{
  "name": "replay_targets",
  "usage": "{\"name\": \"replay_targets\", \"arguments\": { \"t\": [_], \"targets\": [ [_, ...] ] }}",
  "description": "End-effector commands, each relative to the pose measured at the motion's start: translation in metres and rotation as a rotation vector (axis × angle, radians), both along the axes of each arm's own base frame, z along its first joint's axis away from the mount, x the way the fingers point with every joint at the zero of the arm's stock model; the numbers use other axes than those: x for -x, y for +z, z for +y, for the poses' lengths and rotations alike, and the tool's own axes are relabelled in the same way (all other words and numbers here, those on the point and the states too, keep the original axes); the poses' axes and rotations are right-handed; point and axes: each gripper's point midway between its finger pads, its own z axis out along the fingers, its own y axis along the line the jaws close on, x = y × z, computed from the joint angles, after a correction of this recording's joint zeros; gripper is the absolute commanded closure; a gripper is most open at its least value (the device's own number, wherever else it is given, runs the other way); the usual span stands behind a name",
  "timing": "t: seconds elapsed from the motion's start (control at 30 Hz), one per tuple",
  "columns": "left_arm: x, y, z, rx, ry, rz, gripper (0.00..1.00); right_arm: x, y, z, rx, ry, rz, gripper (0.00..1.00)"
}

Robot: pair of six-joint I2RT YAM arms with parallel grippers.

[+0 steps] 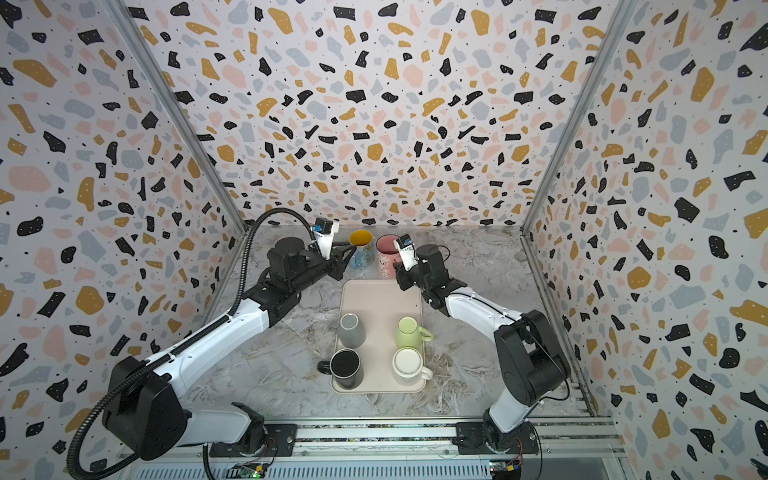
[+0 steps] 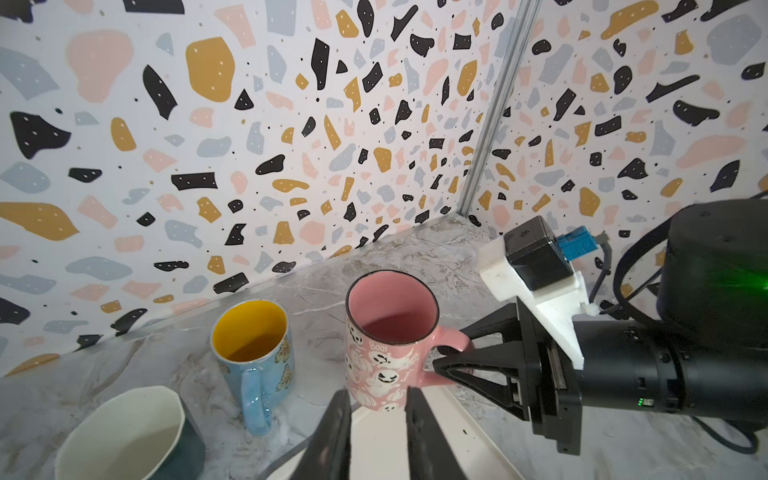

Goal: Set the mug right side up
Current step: 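Carry the upright pink mug with the right gripper beyond the tray beside the blue mug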

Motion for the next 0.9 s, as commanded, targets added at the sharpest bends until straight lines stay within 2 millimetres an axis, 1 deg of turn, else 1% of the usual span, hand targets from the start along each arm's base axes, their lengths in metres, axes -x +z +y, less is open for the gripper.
{"name": "replay_targets", "arguments": {
  "t": [0.0,0.17,0.33,0.5,0.77,0.87],
  "targets": [
    [0.005,0.033,-0.01,0.136,-0.101,-0.023,0.74,-0.019,0.078,0.004,-0.131,-0.01,-0.281,1.0],
    [0.006,0.032,-0.014,0.179,-0.153,0.014,0.73,-0.032,0.063,0.008,-0.129,-0.013,-0.283,1.0],
    [0.004,0.034,-0.01,0.201,-0.151,0.014,0.72,-0.042,0.055,0.006,-0.142,-0.045,-0.306,1.0],
    [0.002,0.036,-0.009,0.215,-0.152,0.011,0.72,-0.05,0.045,0.008,-0.128,-0.052,-0.301,1.0],
    [0.0,0.032,-0.008,0.224,-0.148,0.018,0.72,-0.061,0.03,0.005,-0.105,-0.084,-0.3,1.0],
    [-0.001,0.032,-0.009,0.225,-0.151,0.016,0.71,-0.065,0.024,0.008,-0.102,-0.081,-0.295,1.0]
  ]
}}
